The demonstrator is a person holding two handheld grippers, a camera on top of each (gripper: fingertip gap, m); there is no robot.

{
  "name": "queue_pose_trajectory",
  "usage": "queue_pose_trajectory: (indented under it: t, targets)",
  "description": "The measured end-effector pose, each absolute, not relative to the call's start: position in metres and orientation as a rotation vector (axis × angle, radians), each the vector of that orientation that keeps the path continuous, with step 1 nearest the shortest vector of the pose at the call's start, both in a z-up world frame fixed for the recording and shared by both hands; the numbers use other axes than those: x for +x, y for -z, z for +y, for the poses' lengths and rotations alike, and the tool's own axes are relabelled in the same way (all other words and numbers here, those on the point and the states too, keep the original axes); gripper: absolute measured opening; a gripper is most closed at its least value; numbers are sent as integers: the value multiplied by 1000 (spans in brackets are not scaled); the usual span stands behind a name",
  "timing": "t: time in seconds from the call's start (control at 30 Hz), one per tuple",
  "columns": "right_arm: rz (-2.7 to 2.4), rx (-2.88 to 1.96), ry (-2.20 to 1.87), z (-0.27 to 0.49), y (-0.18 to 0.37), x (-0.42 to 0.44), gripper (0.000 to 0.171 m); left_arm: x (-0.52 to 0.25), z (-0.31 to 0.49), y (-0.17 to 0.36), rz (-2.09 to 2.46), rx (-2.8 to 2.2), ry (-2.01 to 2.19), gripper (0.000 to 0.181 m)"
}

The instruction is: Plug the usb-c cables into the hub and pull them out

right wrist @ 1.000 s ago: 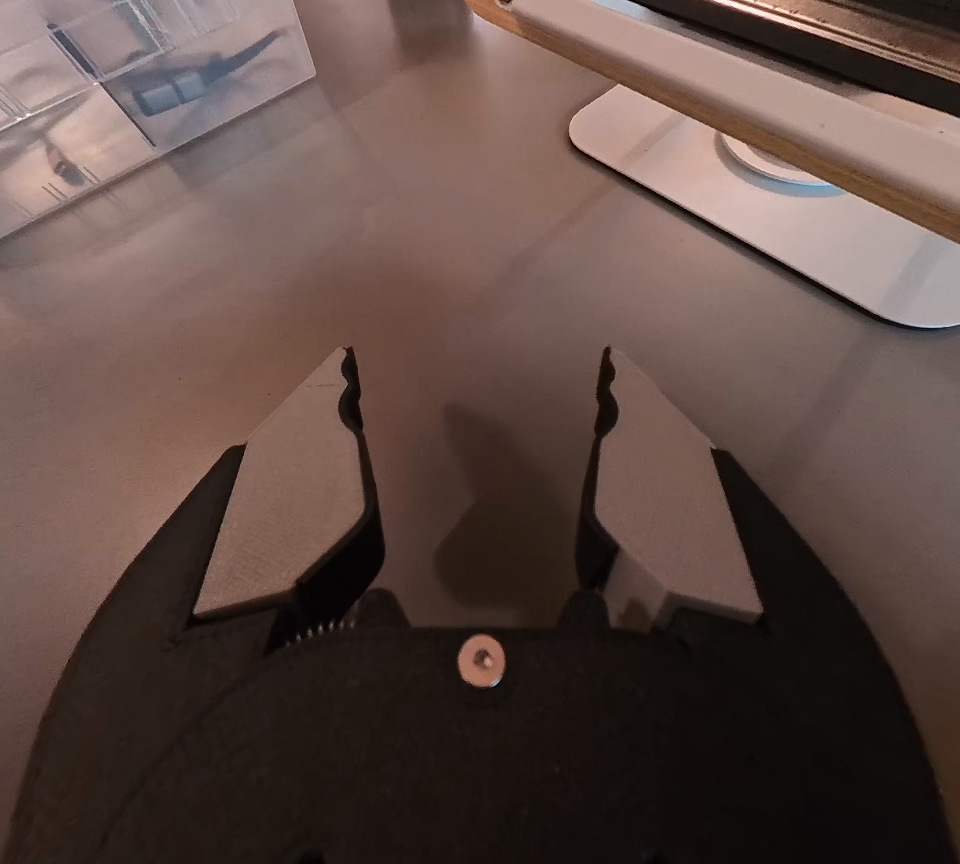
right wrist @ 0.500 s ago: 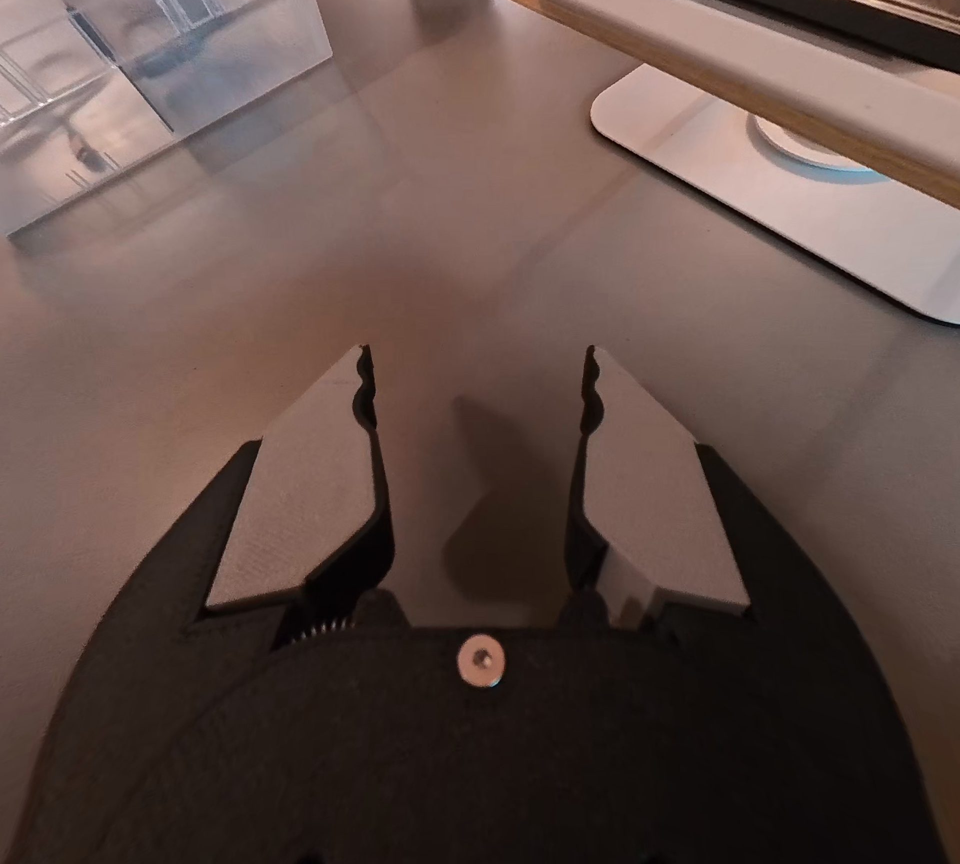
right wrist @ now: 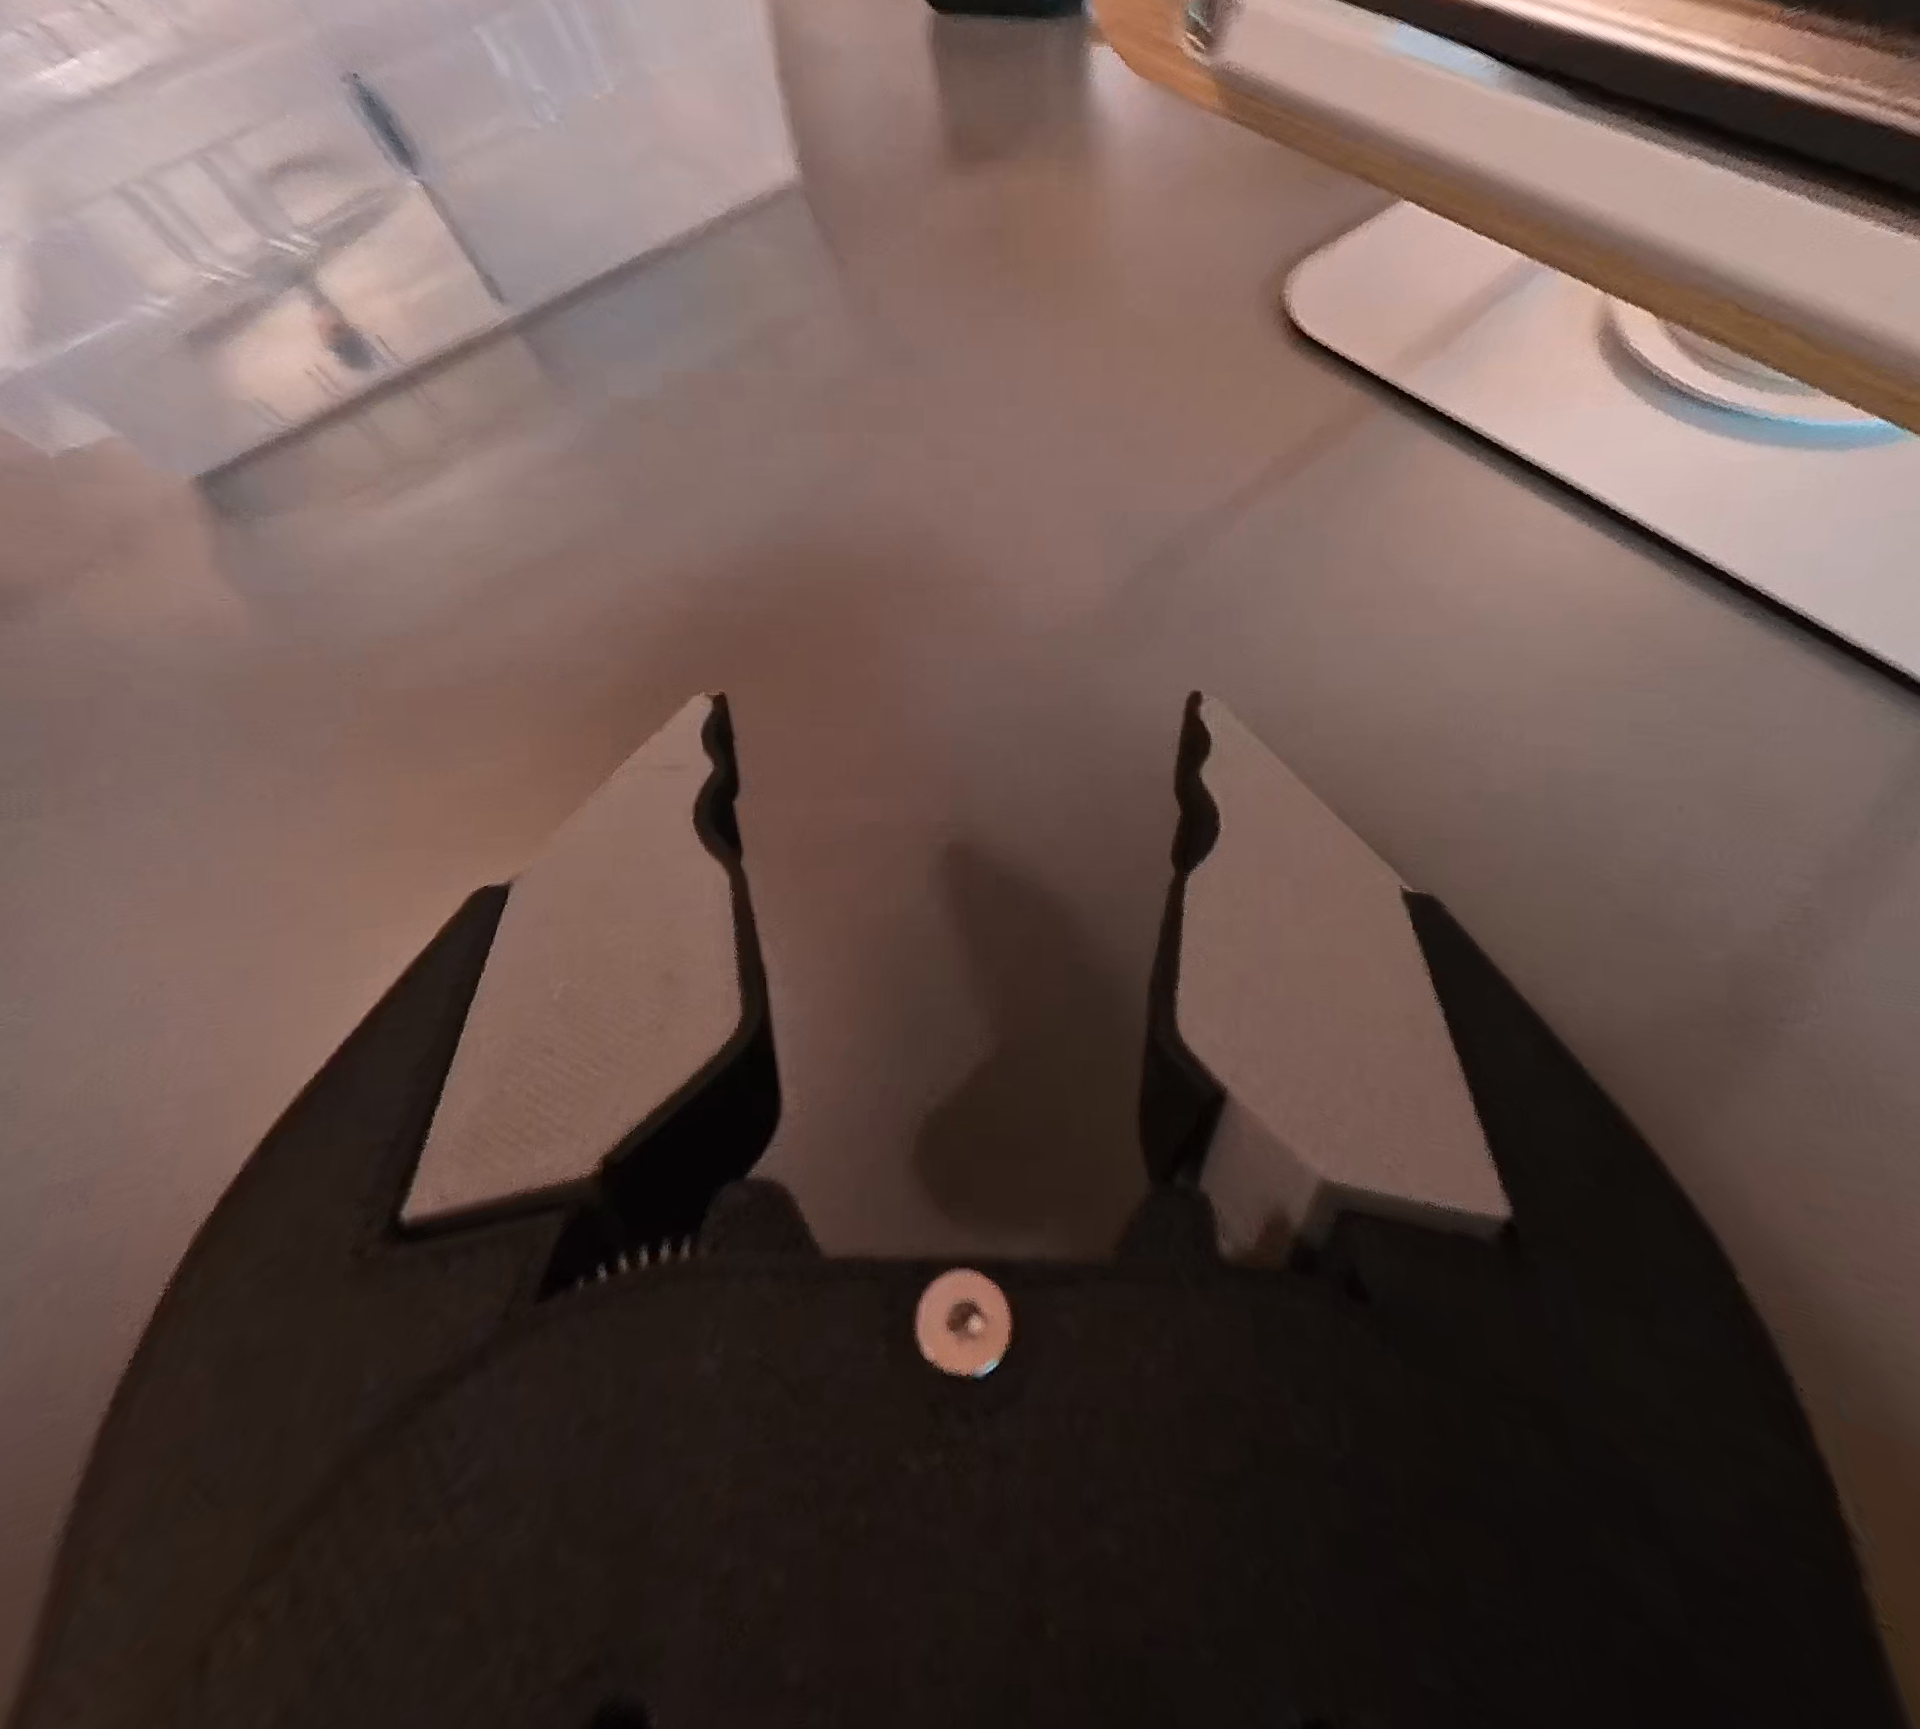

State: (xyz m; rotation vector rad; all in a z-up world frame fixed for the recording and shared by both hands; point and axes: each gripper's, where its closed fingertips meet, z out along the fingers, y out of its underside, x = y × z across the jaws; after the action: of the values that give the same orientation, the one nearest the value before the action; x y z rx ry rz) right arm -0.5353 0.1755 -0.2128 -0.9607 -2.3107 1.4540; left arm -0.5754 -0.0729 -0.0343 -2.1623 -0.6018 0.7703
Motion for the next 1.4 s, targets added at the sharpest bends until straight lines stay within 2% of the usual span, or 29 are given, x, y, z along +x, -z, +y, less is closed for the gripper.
queue_pose_trajectory:
  t: [0.03,0.2,0.3,0.57,0.6,0.67,0.73,0.77,0.9,1.07,1.27,1.3,1.4]
  targets:
    - [-2322,-929,-1540,168,205,-529,84,-559,-51,21,-548,-2078,-713,20]
    - [-2339,-700,-2045,142,152,-484,88,-476,30,-12,-316,-1819,-445,20]
    - [-2325,-626,-2144,137,139,-471,100,-447,61,-6,-259,-1771,-305,20]
    - [-2385,-411,-2430,118,118,-431,104,-416,116,26,-210,-1699,-84,20]
    - [-2383,-399,-2509,117,113,-426,99,-415,120,29,-208,-1687,-67,20]
    - [-2388,-385,-2658,118,105,-418,76,-415,126,35,-216,-1660,-45,20]
    - [-2422,-352,-2757,121,103,-412,26,-417,129,39,-232,-1650,-31,20]
    - [-2445,-336,-2766,123,103,-410,25,-418,130,40,-235,-1645,-15,19]
    - [-2460,-424,-2621,129,114,-425,22,-434,125,52,-328,-1673,-23,20]
    - [-2524,-659,-2125,145,149,-460,21,-473,96,86,-573,-1805,-163,28]
    - [-2624,-718,-1009,198,245,-505,21,-484,29,89,-696,-1945,-225,60]
    - [-2649,-710,-930,201,255,-504,21,-488,12,86,-722,-1986,-272,63]
    - [-2677,-787,-1065,187,248,-498,20,-490,-45,83,-784,-2162,-381,68]
